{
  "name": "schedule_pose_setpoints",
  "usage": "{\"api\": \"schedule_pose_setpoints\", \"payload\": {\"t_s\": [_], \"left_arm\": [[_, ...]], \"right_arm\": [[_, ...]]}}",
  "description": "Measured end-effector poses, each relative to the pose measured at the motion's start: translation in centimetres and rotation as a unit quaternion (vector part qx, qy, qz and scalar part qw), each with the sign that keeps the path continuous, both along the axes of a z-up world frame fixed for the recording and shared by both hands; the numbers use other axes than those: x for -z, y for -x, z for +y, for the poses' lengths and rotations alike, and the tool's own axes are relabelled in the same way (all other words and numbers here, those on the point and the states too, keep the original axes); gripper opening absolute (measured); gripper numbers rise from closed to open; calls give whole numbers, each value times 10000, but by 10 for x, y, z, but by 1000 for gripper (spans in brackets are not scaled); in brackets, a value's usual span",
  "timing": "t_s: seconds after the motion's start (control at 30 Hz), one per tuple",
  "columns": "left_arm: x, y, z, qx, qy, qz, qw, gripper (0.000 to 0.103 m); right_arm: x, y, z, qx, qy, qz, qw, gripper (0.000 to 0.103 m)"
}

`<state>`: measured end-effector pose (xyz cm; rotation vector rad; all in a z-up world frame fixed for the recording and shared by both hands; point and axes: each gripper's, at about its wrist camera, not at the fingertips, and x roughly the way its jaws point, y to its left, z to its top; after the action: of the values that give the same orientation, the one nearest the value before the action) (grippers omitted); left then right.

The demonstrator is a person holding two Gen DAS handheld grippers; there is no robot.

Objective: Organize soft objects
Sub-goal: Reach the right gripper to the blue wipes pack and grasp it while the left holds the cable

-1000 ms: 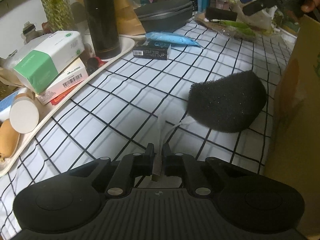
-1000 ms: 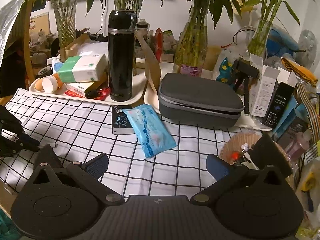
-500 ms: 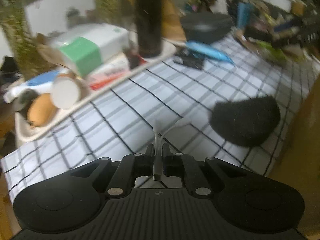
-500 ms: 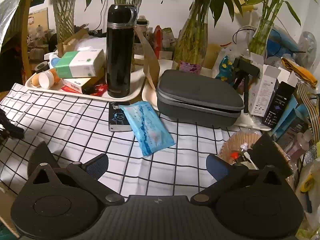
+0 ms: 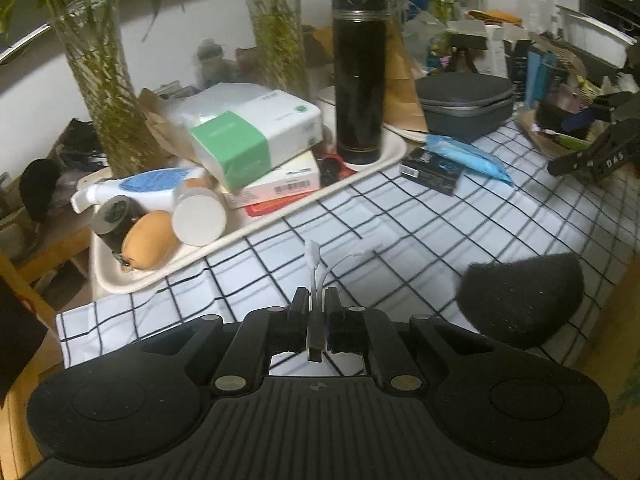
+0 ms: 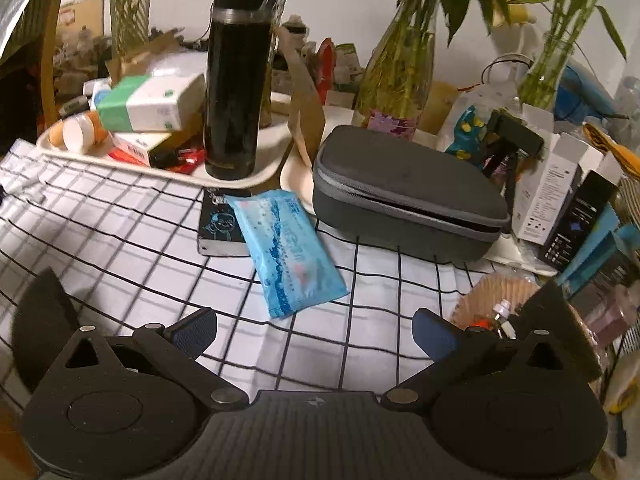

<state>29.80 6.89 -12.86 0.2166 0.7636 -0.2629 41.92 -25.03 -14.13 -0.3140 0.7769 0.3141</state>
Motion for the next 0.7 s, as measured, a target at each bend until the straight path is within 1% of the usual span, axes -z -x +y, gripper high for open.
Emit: {"api": "schedule_pose_setpoints", "payload": {"t_s": [0.2, 0.27, 0.33, 0.4, 0.47, 0.5, 0.6, 0.67, 0.7], "left_arm": [[-2, -5, 12, -232, 291, 39, 9993, 9], [-2, -5, 15, -264, 347, 45, 9990, 9], [-2, -6, 18, -406, 364, 37, 9985, 9], [-2, -8, 24, -631, 313, -6, 9975, 9], [-2, -10, 36, -821, 425, 26, 9957, 9], [-2, -11, 40, -900, 458, 29, 9949, 9], [-3, -12, 49, -1015, 568, 29, 9932, 9], [-3, -13, 52, -1042, 591, 36, 9928, 9], [-2, -13, 52, -1039, 614, 46, 9927, 9]], "right_arm": [[17, -16, 15, -175, 217, -131, 9995, 103], [25, -21, 25, -300, 412, -184, 9985, 103], [33, -24, 36, -422, 665, -319, 9964, 102], [42, -30, 46, -459, 943, -427, 9936, 97], [51, -36, 55, -447, 1261, -553, 9895, 90], [54, -39, 58, -444, 1378, -606, 9876, 89], [63, -46, 65, -457, 1566, -719, 9840, 83], [68, -50, 69, -480, 1640, -723, 9826, 73], [71, -51, 71, -474, 1691, -726, 9818, 70]]}}
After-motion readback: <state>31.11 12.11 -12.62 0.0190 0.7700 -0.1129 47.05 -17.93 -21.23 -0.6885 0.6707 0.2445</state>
